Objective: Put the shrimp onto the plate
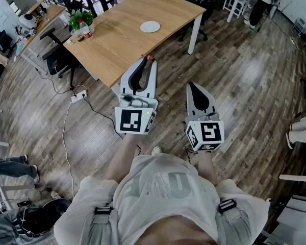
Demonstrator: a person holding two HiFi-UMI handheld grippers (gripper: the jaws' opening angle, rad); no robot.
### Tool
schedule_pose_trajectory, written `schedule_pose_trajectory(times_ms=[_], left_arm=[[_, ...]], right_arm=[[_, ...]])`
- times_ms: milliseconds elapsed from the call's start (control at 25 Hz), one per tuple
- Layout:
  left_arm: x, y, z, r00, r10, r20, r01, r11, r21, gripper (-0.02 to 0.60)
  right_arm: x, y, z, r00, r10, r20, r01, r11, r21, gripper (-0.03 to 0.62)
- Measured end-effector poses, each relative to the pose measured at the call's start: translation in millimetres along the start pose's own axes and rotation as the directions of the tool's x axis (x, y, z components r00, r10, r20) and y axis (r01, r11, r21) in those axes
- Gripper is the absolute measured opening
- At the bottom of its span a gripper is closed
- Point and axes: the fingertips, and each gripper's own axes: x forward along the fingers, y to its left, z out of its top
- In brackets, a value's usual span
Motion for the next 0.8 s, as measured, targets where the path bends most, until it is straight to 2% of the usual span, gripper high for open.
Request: schedule_pose_trajectory(times_ms=[240,440,680,800], left_arm=[[-54.5,15.5,-40.1,0.991,-0.016,-0.131,0.013,1.000,-0.024,0.069],[-64.2,24.4,-40.7,0.992,0.036,-0.121,-0.041,0.998,-0.040,0.069],[-64.4,37.9,-36.4,0.995,0.059,-0.084,-0.063,0.997,-0.054,0.069],[-78.4,46.4,-39.4,0.992,0.090,-0.093,-0.097,0.992,-0.077,0.069]], right_arm=[[-18.0,-23.7,-31.4,0.995,-0.056,-0.087,0.055,0.998,-0.015,0.018],[-14.5,-20.9,-26.9,0.996,-0.034,-0.085,0.032,0.999,-0.031,0.018],[14.2,10.9,-4.4,0.999,0.040,-0.017,-0.041,0.997,-0.060,0.018],[22.7,30.6,-7.9,0.996,0.079,-0.036,-0.081,0.993,-0.087,0.020]])
